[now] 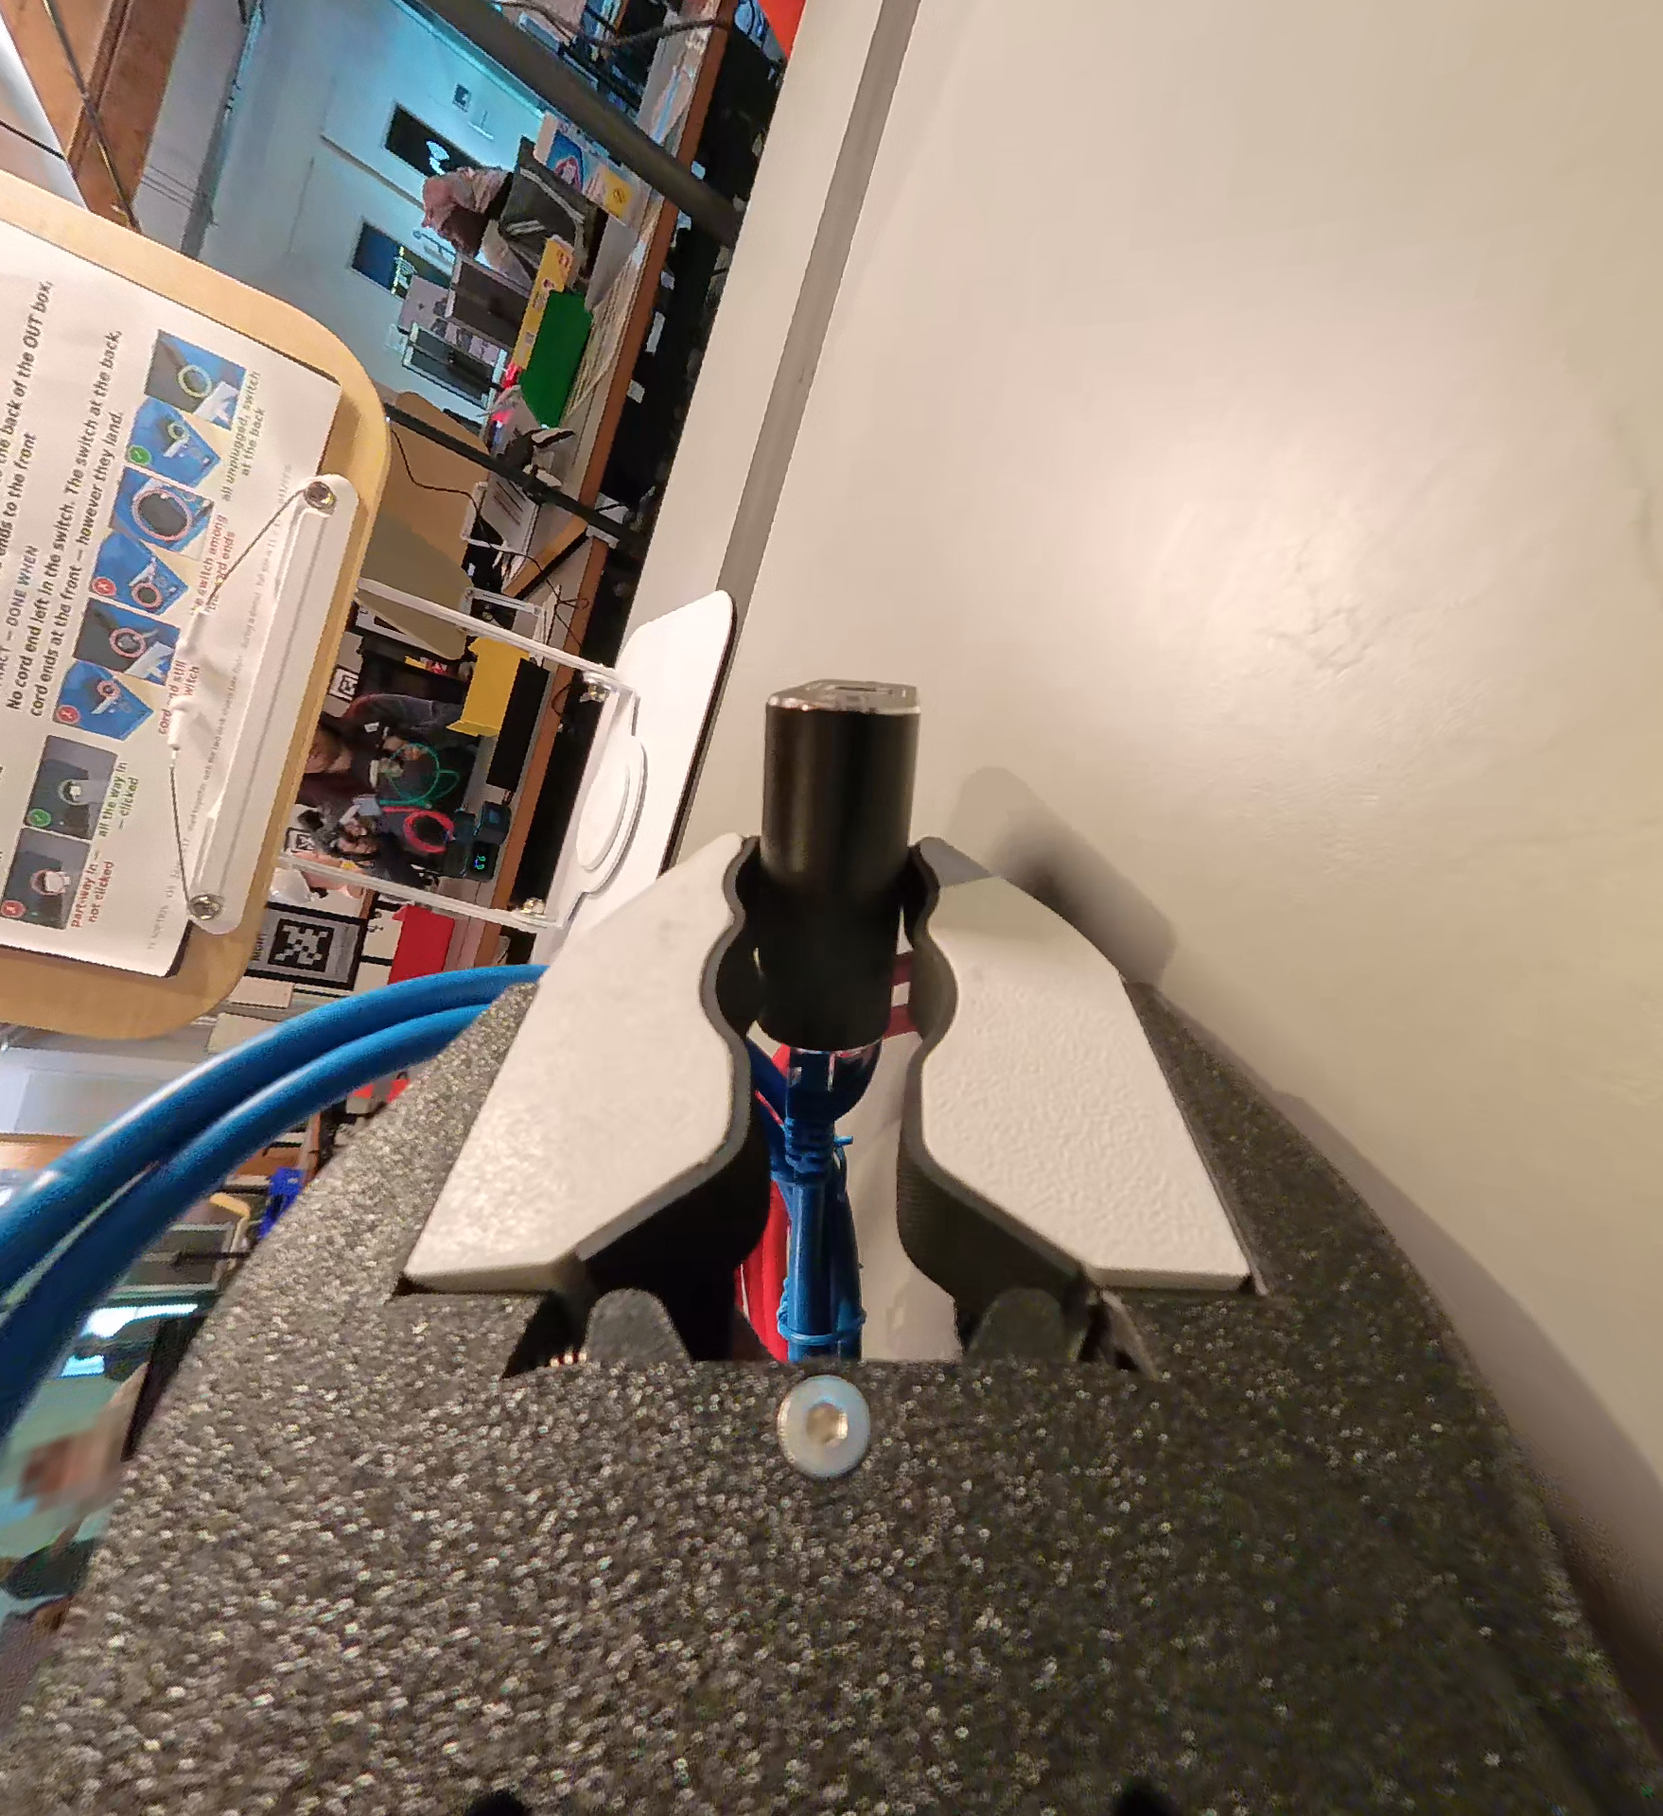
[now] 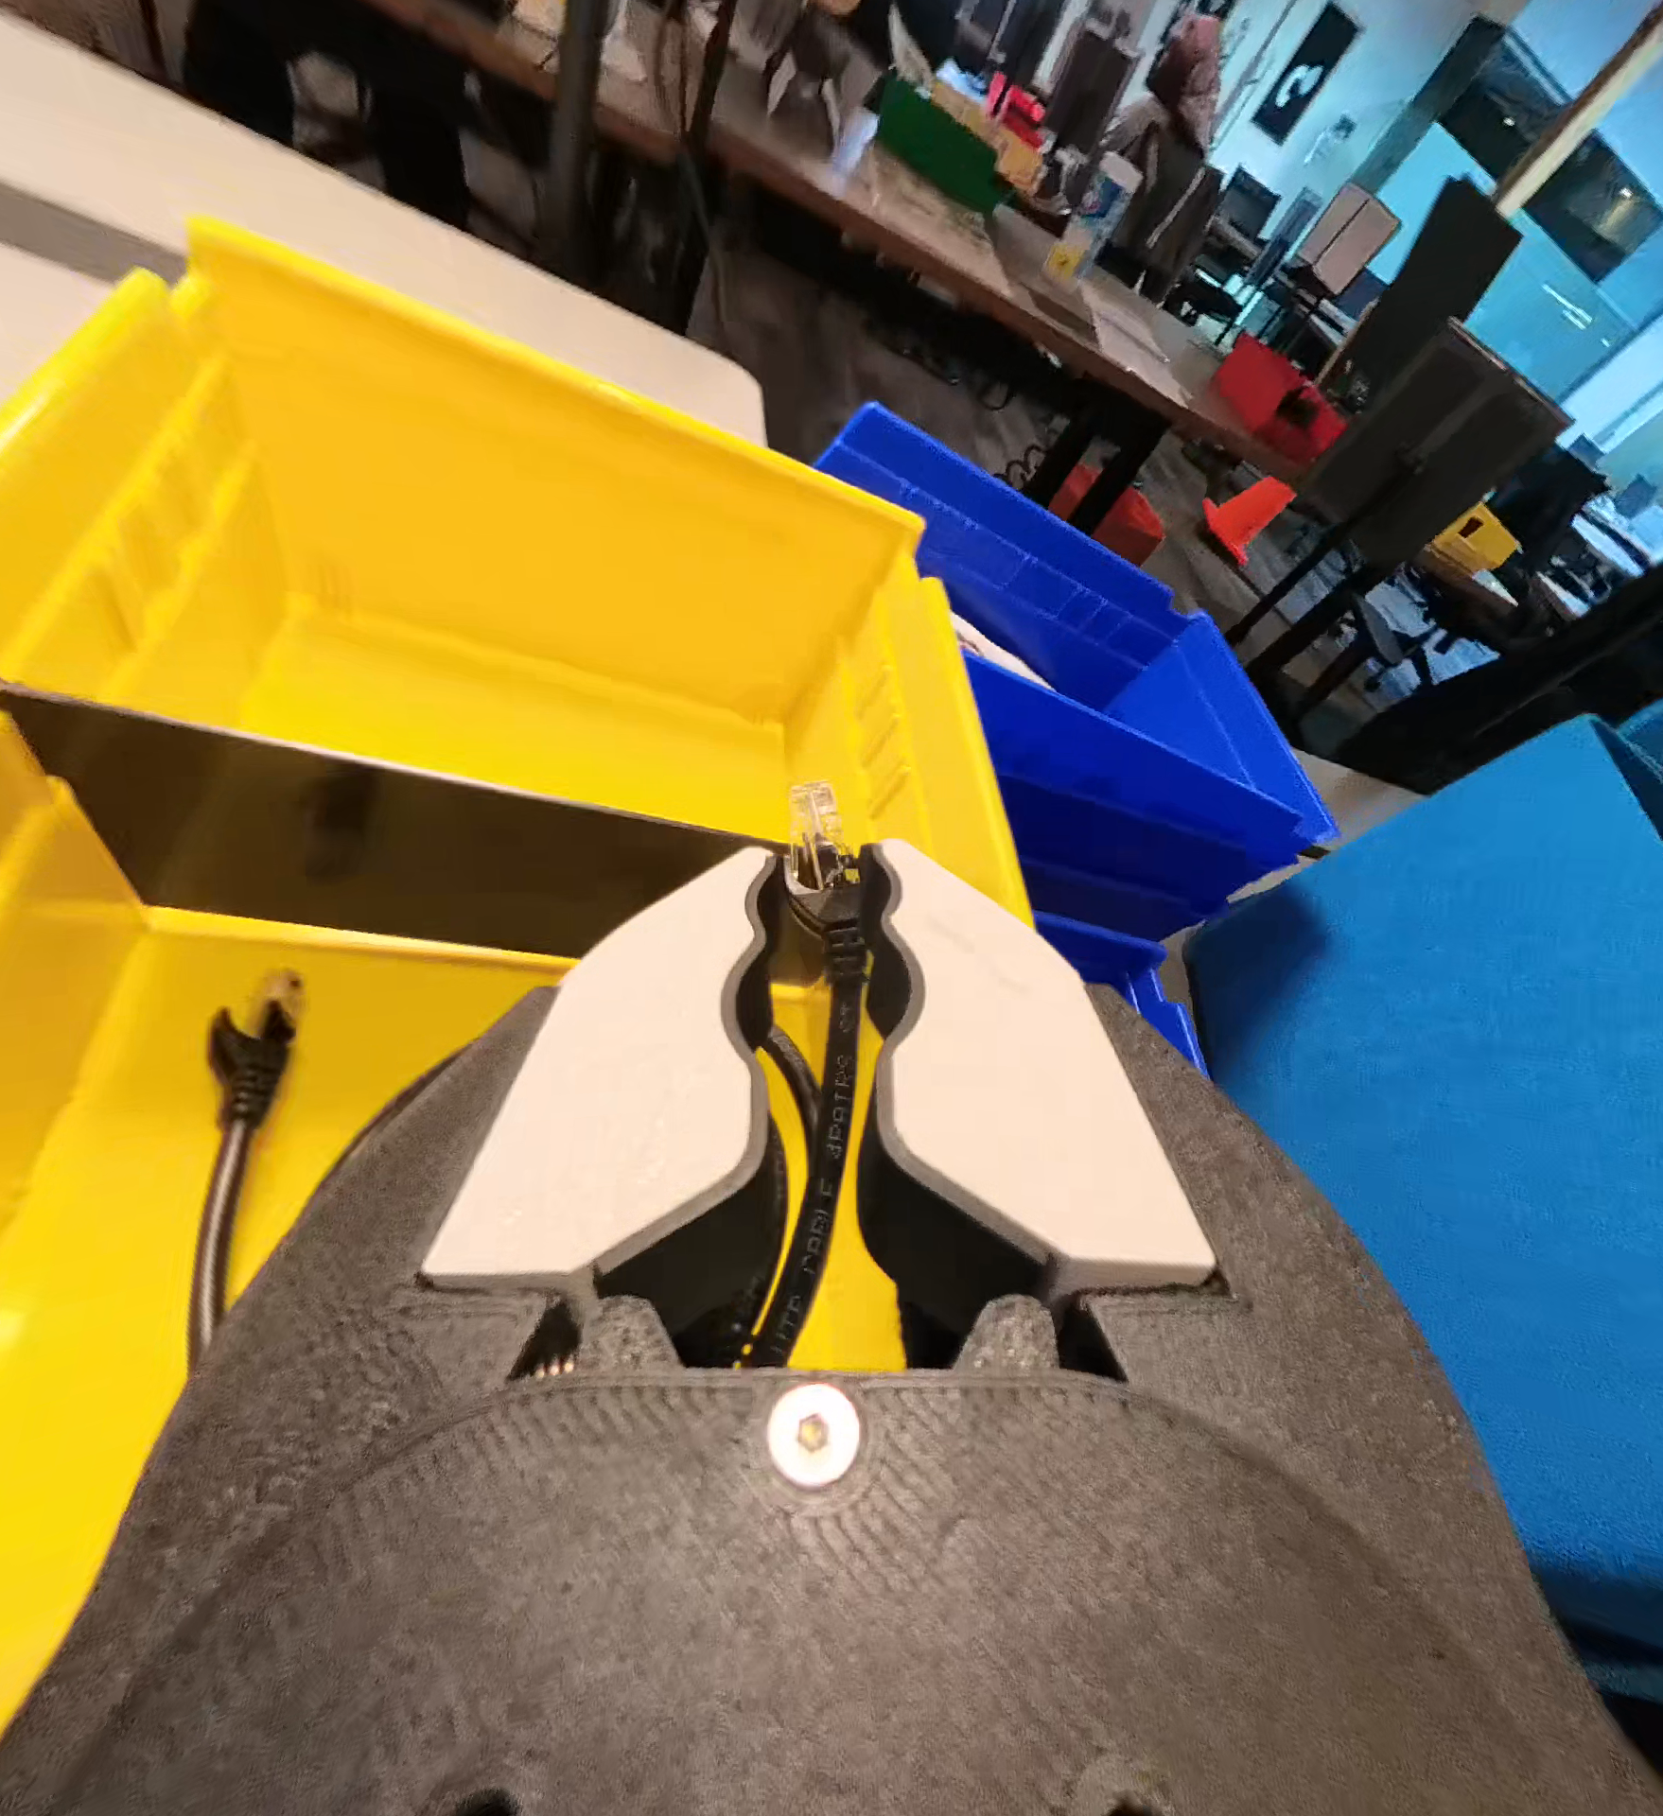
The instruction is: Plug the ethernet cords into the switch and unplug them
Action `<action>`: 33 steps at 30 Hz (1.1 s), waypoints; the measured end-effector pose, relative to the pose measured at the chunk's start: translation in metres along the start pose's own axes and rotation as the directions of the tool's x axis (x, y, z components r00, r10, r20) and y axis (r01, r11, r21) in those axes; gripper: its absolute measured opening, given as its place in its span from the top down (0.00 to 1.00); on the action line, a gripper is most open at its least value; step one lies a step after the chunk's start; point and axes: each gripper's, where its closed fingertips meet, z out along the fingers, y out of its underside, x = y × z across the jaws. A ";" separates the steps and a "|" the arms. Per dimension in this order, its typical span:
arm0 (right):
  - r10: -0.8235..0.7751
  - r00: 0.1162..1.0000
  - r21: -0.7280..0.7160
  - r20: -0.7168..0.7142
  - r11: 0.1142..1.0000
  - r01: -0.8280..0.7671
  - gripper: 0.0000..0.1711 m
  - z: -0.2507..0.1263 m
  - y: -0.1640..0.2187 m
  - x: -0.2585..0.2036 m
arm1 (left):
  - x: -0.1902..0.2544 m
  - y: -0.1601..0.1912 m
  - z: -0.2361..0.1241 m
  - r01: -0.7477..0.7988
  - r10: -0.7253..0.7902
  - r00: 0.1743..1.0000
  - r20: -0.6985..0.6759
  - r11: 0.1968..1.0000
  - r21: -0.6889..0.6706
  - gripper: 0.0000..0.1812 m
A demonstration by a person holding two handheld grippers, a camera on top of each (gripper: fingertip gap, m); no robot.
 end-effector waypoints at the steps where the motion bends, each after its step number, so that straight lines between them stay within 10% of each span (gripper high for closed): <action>1: -0.022 1.000 -0.014 0.017 1.000 0.022 0.91 0.003 -0.001 -0.006 | 0.001 -0.001 0.000 0.008 -0.008 1.000 -0.005 1.000 0.006 0.85; 14: -0.183 0.981 -0.272 0.068 0.942 0.195 0.85 0.000 0.012 -0.007 | 0.001 -0.005 -0.003 0.042 -0.042 0.999 -0.029 0.999 0.027 0.85; 20: -0.262 0.961 -0.173 0.090 0.946 0.274 0.78 -0.015 -0.021 -0.014 | -0.003 -0.008 -0.005 0.086 -0.084 0.996 -0.038 0.995 0.041 0.85; 27: -0.373 0.893 0.121 0.251 0.927 0.354 0.79 -0.036 -0.110 -0.122 | -0.032 -0.024 -0.024 0.288 -0.280 0.956 -0.091 0.952 0.102 0.85; 33: -0.400 0.724 0.403 0.562 0.897 0.182 0.81 -0.061 -0.168 -0.279 | -0.062 -0.037 -0.051 0.605 -0.557 0.794 -0.244 0.766 0.219 0.85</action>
